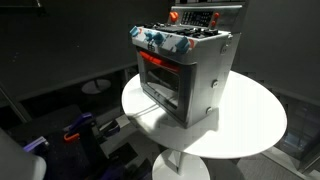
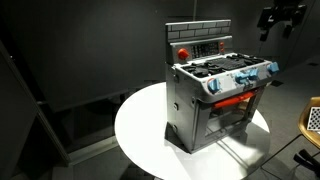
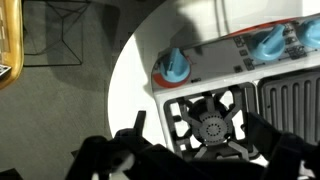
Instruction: Push the top right button on the toy stove
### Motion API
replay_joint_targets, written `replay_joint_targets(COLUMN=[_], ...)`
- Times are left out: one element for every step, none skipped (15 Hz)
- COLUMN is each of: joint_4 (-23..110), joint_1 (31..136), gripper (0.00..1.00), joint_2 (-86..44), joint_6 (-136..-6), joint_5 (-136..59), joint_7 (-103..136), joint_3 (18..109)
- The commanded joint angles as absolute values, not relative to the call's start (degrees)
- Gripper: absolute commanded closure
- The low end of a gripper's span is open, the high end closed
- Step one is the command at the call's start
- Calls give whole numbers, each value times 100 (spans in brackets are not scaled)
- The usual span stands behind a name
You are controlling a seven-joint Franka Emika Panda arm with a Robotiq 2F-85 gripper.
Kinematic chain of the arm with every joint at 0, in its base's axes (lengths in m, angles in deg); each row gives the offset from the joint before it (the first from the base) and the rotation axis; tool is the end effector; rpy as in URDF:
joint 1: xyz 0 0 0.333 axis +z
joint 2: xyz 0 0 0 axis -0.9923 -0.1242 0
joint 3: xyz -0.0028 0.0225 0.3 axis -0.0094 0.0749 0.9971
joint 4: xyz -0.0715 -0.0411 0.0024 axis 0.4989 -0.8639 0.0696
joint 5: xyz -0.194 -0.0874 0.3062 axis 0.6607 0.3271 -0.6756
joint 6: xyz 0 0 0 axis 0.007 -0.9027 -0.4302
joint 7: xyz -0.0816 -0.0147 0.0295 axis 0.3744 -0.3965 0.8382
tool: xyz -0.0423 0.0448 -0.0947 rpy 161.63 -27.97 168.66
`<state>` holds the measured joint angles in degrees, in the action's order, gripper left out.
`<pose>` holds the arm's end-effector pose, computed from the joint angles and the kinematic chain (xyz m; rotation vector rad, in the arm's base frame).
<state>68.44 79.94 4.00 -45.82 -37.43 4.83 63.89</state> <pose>0.4932 -0.0597 0.4882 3.0350 -0.5771 0.0072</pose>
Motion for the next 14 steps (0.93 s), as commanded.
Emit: replay_joint_targets(joint_4=[7427,7543,7654,7768,7860,7957,8045,8115,8182,8230,8264,8294,8291,8207], joint_1=[7963,7960,7958,7957,7956,7956,7955,7954,7952,7950,7948,7946,7942,7934], gripper=[0,0,0,0,0,0,0,0,0,0,0,0,0,0], joint_2=[1094,1228,1361,1493,1603,1720,1827,1917,1995,2056,2090,2119,2087,1966], joint_6=[-4441,-4420,-4394,-4372,-4351,-4335,-4330,-4321,-4322,-4316,-4309,-4322,-4324,-4399], joint_5=[-3640,-3650,-3658,-3683,-3696,-3692,-3692,-3692,-3689,-3687,-3687,-3675,-3672,-3748], joint_7=[855,910,973,1033,1080,1133,1186,1239,1280,1308,1338,1354,1340,1251], joint_3=[6444,6451,6459,6461,6465,6471,6475,6478,6482,6486,6489,6496,6508,6504])
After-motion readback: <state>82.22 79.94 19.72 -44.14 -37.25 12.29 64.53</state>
